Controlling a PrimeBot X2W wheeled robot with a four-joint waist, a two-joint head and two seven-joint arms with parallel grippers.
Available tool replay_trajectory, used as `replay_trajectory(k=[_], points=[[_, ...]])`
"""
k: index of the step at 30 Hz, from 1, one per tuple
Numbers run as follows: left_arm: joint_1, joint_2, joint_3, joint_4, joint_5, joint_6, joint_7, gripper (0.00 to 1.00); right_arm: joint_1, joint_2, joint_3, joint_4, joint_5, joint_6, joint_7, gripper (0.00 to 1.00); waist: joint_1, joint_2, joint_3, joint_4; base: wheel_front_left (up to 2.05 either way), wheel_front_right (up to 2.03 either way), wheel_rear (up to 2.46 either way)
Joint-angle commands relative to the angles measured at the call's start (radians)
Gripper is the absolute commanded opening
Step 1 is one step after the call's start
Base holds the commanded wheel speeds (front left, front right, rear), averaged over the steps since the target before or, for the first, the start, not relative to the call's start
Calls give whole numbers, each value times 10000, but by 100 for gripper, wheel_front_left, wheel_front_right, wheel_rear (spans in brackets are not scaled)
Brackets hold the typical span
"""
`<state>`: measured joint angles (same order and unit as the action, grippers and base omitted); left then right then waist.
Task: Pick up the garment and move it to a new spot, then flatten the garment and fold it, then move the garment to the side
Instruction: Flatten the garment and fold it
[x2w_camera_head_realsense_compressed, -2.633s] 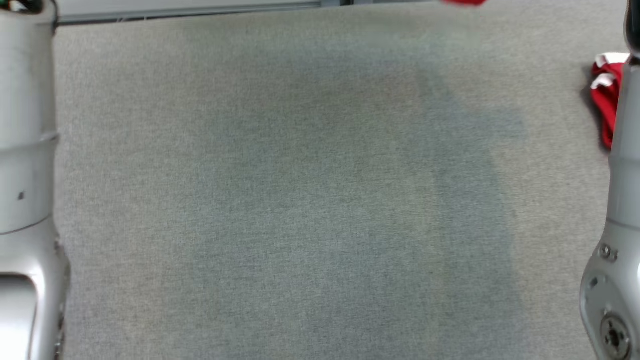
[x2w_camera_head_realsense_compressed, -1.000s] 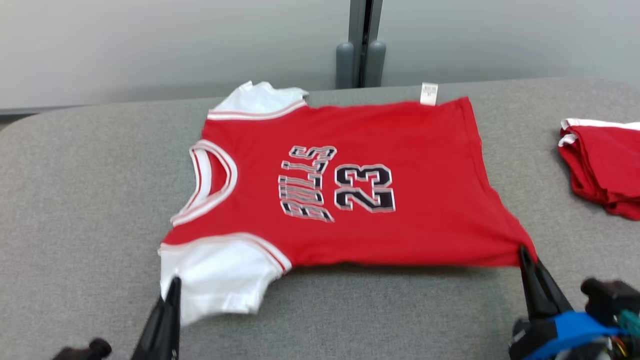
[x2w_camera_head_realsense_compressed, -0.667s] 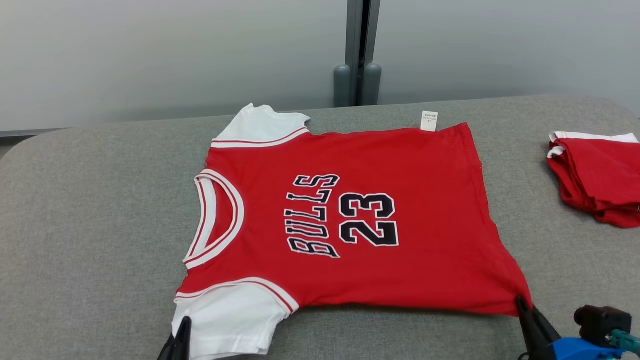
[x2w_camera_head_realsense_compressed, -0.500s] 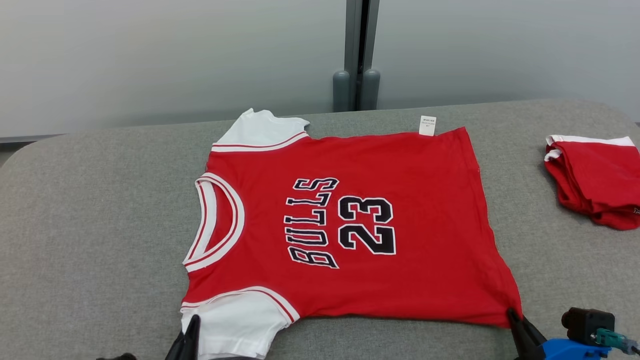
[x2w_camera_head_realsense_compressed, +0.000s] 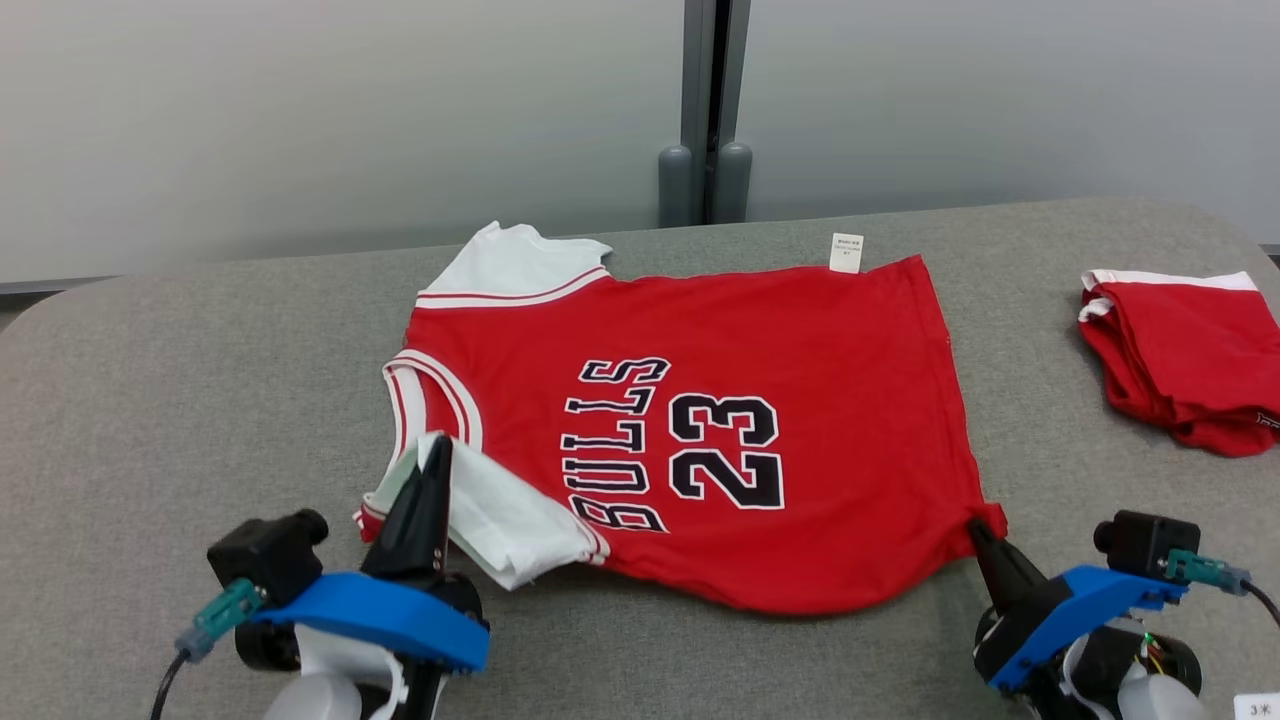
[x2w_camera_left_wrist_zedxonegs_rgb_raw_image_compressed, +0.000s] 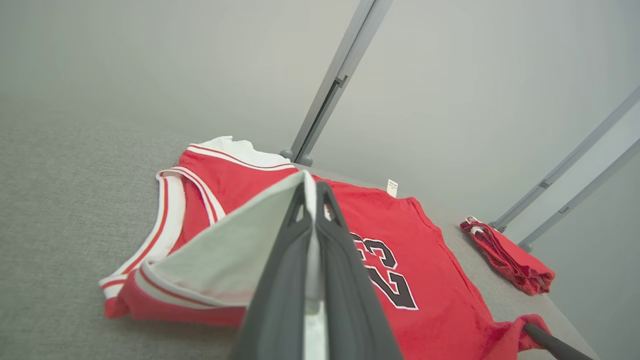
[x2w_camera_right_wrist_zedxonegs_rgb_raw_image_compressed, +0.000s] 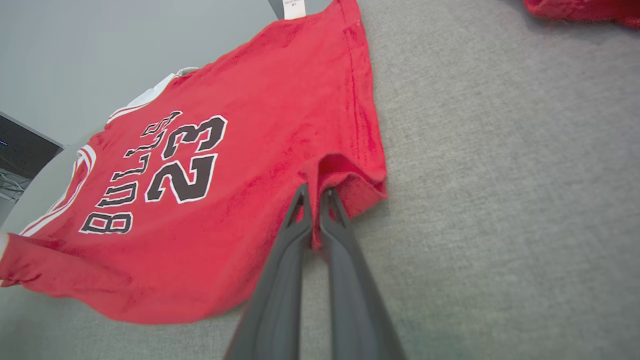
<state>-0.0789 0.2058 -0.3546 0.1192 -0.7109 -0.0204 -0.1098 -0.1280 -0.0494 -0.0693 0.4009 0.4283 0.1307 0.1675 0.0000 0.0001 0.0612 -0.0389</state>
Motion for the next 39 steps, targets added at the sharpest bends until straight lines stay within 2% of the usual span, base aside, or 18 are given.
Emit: replay_trajectory(k=[1, 6, 12, 23, 30, 31, 33, 34, 35, 36, 37, 39], points=[[-659, -185, 159, 481, -32, -110, -245, 0, -509, -23, 6, 278, 324, 1, -132, 0, 0, -1, 57, -62, 0, 0, 0], [-1962, -464, 456, 1779, -148, -276, -742, 0, -1570, -23, -172, 1167, 755, 3, -565, 0, 0, -1, 264, -153, 0, 0, 0], [-3036, -633, 667, 3099, -104, -404, -1110, 0, -2653, -21, -351, 2379, 561, 3, -1120, 0, 0, -1, 554, -233, 0, 0, 0], [-4413, -659, 493, 5258, 314, -625, -1395, 0, -4191, -19, -143, 4388, 87, 3, -1941, 0, 0, -1, 1008, -301, 0, 0, 0], [-5169, -646, 457, 6483, 511, -524, -1446, 0, -4978, -21, 165, 5426, 136, 3, -2327, 0, 0, -1, 1199, -338, 0, 0, 0], [-5289, -655, 431, 6726, 545, -496, -1391, 0, -5118, -21, 200, 5580, 155, 3, -2441, 3, 0, -1, 1231, -347, 0, 0, 0], [-5587, -646, 326, 7101, 654, -526, -1382, 0, -5370, -19, 313, 5902, 227, 1, -2650, 38, 0, -1, 1289, -368, 0, 0, 0], [-5714, -671, 297, 7248, 693, -578, -1402, 25, -5487, -19, 410, 6055, 287, 1, -2758, 65, 0, -1, 1314, -375, 0, 0, 0], [-5813, -705, 239, 7407, 738, -603, -1409, 45, -5600, -19, 501, 6179, 359, 1, -2881, 100, 0, -1, 1336, -379, 0, 0, 0], [-5904, -724, 146, 7565, 787, -663, -1416, 76, -5712, -19, 582, 6328, 374, 1, -3023, 100, 0, -1, 1358, -382, 0, 0, 0], [-5994, -738, 62, 7743, 816, -678, -1394, 100, -5810, -19, 679, 6454, 388, 1, -3160, 100, 0, -1, 1377, -384, 0, 0, 0], [-6246, -729, -24, 8049, 922, -731, -1393, 100, -6003, -21, 876, 6717, 533, 3, -3380, 100, 0, -1, 1419, -389, 0, 0, 0]])
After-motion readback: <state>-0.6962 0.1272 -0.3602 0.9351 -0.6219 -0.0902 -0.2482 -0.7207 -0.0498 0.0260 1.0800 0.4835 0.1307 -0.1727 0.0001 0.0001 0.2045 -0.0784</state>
